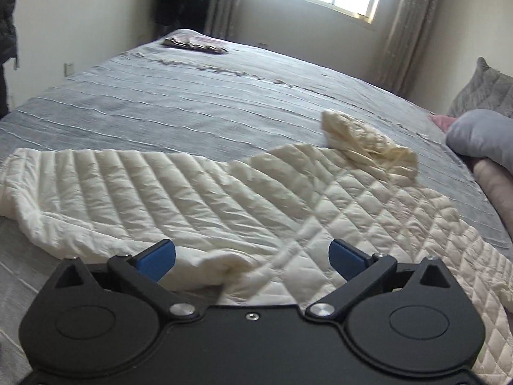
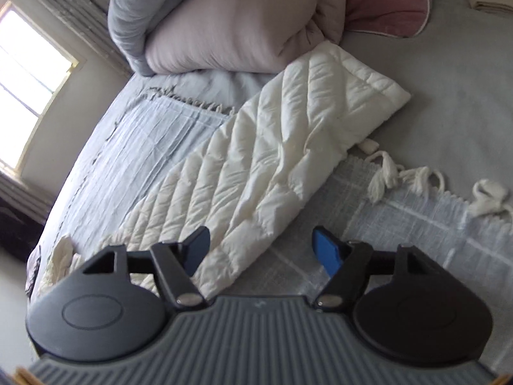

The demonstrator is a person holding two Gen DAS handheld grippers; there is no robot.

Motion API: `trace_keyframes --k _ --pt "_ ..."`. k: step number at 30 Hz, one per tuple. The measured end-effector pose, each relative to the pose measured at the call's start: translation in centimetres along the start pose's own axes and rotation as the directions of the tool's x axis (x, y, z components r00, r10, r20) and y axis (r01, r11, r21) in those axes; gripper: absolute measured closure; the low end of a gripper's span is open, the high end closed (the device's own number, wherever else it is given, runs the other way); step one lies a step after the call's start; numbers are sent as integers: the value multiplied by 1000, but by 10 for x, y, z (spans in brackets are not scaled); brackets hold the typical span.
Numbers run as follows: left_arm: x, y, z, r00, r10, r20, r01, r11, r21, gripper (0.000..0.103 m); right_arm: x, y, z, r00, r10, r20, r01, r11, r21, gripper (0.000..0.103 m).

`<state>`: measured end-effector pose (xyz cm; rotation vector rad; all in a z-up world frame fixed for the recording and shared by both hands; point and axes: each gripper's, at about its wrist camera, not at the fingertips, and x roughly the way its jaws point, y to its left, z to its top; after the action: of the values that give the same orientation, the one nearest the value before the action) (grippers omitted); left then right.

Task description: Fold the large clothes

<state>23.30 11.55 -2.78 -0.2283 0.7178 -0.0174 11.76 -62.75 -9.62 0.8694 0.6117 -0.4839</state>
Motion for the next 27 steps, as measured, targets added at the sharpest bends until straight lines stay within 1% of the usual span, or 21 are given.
trace_keyframes --k 1,2,3,4,5,6,9,11,12,14,16,18,21,22,23,24,25,26,27 --pt "5 -6 -4 1000 -23 -4 23 1000 3 0 3 2 0 1000 1 30 -1 1000 0 49" --pt "10 -11 -9 999 -50 -1 50 999 2 0 7 5 0 999 2 48 -3 1000 6 56" --pt "15 -14 -13 997 -74 1 74 997 -3 0 11 7 1 998 -4 55 3 1000 13 77" --pt "21 -15 -17 996 -91 -5 91 996 -12 0 15 10 3 998 -15 58 14 1000 17 91" --pt "25 -15 -21 994 -105 -18 104 994 -23 0 16 16 4 998 -17 63 17 1000 8 93" --pt "29 -15 -23 993 -112 -28 111 993 -31 0 11 25 4 996 -19 91 21 1000 -19 95" --pt "29 -15 -30 993 -120 -16 119 992 -42 0 -8 69 6 985 29 169 0 986 -166 96" --pt "28 -17 -31 994 -114 -6 113 993 -37 0 -24 108 4 978 98 186 -45 961 -271 96" --pt "27 -17 -31 993 -116 -3 116 993 -33 0 -30 127 1 975 132 181 -70 947 -312 96" --pt "26 -18 -32 992 -128 -4 128 991 -30 0 -42 170 -9 966 211 147 -135 904 -406 97" --pt "25 -18 -31 991 -135 2 135 991 -25 0 -47 213 -29 955 282 90 -203 846 -494 97" --pt "22 -16 -31 990 -139 14 139 990 -19 0 -46 257 -58 938 346 7 -280 772 -571 97" --pt "21 -13 -31 990 -142 19 142 990 -24 0 -33 315 -113 907 397 -139 -388 664 -639 97" --pt "21 -12 -31 989 -144 18 145 989 -25 0 -27 328 -131 899 397 -187 -416 634 -652 96" --pt "21 -11 -31 989 -145 18 145 989 -26 0 -18 344 -157 890 387 -241 -442 601 -666 96" --pt "22 -10 -31 990 -142 19 143 989 -27 0 -9 355 -178 886 364 -287 -456 576 -679 96" --pt "22 -10 -31 990 -140 19 141 990 -28 0 -2 363 -202 884 329 -333 -465 547 -696 96" --pt "23 -10 -31 990 -140 18 140 990 -27 0 7 367 -219 882 299 -365 -471 526 -708 96" --pt "24 -9 -31 990 -140 18 141 990 -25 0 15 370 -241 881 254 -399 -473 502 -724 92"
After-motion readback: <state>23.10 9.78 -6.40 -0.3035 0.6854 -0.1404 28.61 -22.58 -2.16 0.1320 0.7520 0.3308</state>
